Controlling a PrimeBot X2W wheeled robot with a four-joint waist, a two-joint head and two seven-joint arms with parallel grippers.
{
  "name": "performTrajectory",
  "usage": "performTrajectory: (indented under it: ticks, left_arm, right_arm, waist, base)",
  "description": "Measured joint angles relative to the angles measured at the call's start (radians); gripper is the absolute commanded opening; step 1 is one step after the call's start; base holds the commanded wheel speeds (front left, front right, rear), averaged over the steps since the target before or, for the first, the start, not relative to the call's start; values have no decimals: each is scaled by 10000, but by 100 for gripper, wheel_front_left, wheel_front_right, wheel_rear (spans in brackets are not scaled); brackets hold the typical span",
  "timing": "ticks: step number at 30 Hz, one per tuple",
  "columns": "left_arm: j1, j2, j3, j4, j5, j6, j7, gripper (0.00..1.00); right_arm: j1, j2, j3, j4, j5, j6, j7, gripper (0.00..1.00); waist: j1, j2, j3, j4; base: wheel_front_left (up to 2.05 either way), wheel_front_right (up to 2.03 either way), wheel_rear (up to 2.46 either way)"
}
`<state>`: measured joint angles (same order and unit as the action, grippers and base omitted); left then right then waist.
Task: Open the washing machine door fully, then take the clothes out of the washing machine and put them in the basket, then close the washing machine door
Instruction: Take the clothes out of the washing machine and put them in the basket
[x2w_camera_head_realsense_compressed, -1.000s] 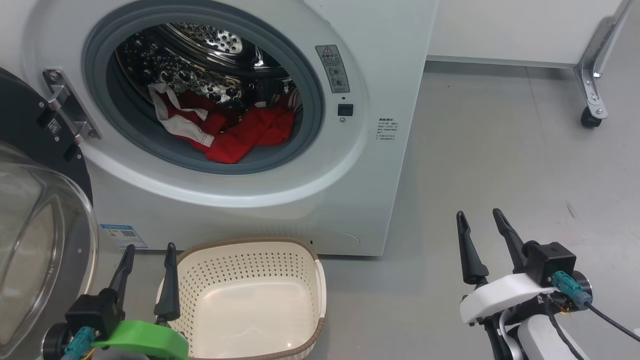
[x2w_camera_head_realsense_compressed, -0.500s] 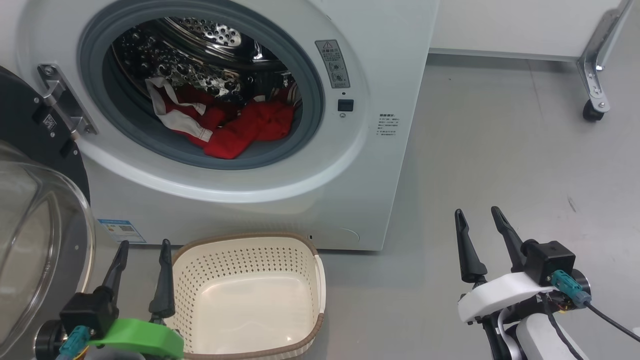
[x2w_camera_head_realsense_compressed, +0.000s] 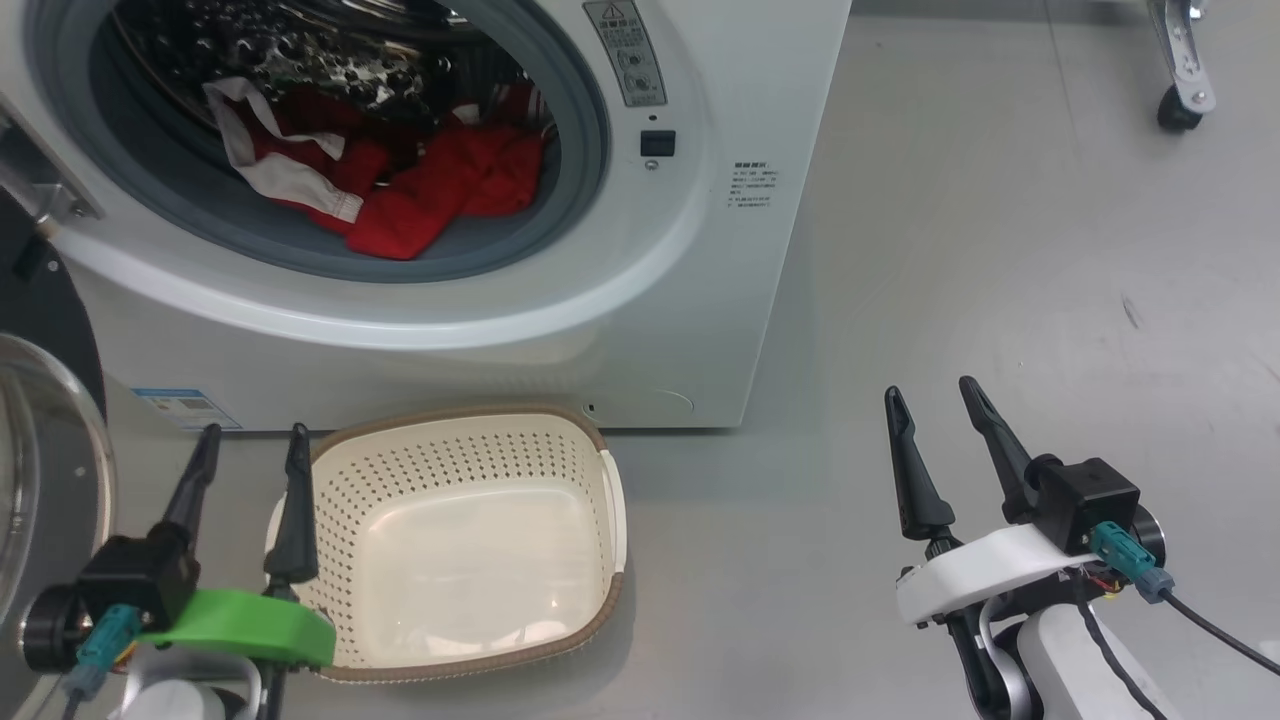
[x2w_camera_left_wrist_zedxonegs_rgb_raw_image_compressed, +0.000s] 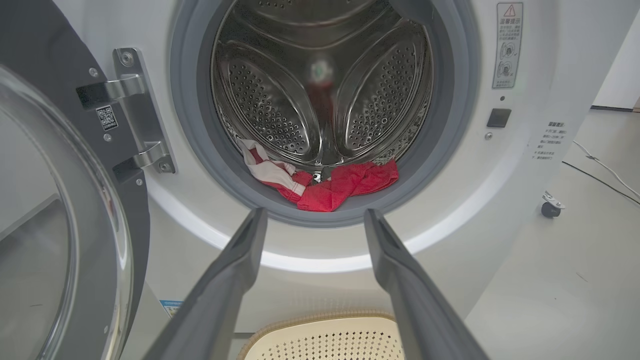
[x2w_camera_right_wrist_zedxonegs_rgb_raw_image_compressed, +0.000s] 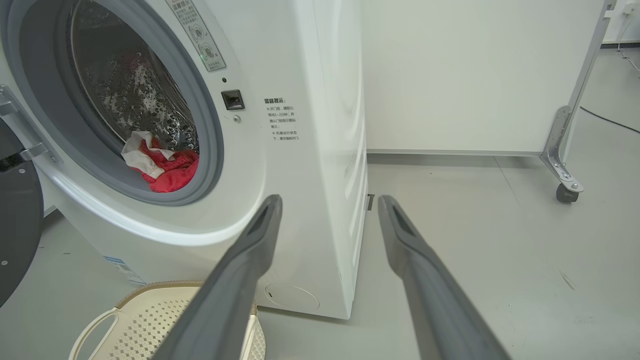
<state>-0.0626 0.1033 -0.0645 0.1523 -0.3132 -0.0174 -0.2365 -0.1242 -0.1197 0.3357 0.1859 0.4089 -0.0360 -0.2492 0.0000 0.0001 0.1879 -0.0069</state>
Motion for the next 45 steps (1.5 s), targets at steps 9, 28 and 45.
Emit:
performTrajectory:
  ticks: [9,28,45]
  left_arm:
    - [-1704,798,468,100,353,349,965,100]
    - [-5688,2144,347,2257,1572,750,2980,100]
    - [-8264,3243,-249,4067,3124,926,4429,100]
  right_arm:
    - [-521,105,107,-244,-146,84,-2,100]
    - [-1589,424,280,-368,-253,345,-27,100]
    - [-1983,591,554,-303,-255,523,-27,100]
  waist:
    - [0,0,1124,-597]
    - [0,0,3163,-2153]
    - [1,0,4286,-2919]
  base:
    - [0,0,0]
    - [0,0,0]
    - [0,0,0]
